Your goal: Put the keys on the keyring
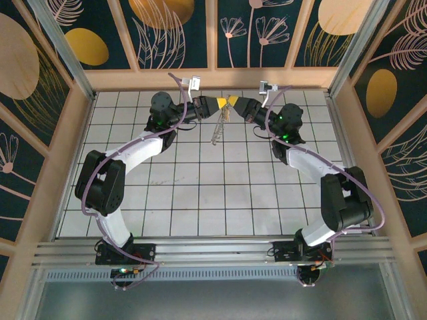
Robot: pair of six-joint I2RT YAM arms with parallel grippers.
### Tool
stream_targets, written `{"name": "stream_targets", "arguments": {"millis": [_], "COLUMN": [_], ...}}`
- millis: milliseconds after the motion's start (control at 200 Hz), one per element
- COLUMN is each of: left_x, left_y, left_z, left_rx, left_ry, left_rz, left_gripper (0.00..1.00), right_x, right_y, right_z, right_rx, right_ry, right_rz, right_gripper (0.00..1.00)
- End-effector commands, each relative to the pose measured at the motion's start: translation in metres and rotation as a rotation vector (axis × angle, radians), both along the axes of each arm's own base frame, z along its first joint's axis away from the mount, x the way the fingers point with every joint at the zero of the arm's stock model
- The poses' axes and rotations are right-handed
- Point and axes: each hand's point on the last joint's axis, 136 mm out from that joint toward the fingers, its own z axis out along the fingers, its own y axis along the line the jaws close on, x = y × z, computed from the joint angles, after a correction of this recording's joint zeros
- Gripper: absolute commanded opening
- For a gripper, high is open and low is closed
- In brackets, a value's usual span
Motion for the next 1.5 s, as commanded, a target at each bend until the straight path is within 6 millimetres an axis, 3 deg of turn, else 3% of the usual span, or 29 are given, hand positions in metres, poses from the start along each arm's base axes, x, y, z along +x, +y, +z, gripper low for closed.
{"name": "stream_targets", "arguments": {"millis": [0,545,1496], "left_x": [-0.004,-0.003,0.000], "left_y": [0.000,0.000,0.000], "left_z": [0.014,0.006,0.002], "left_rx": [-0.038,-0.031,-0.030], "left_ry": [-0.061,-0.049,-0.044], "left_rz": [0.001,0.007,0.014], "left_gripper": [0.00,0.00,0.00], "right_x": [-0.008,-0.017,-0.020], "right_y": [0.005,0.002,0.011], "right_z": [0.026,0.027,-0.001], "right_rx": [0.036,0.021,0.002], "right_ry": [-0.086,-0.094,-0.037], "right_rz": [0.027,0.022,0.056], "right_gripper": [0.25,0.23,0.17]}}
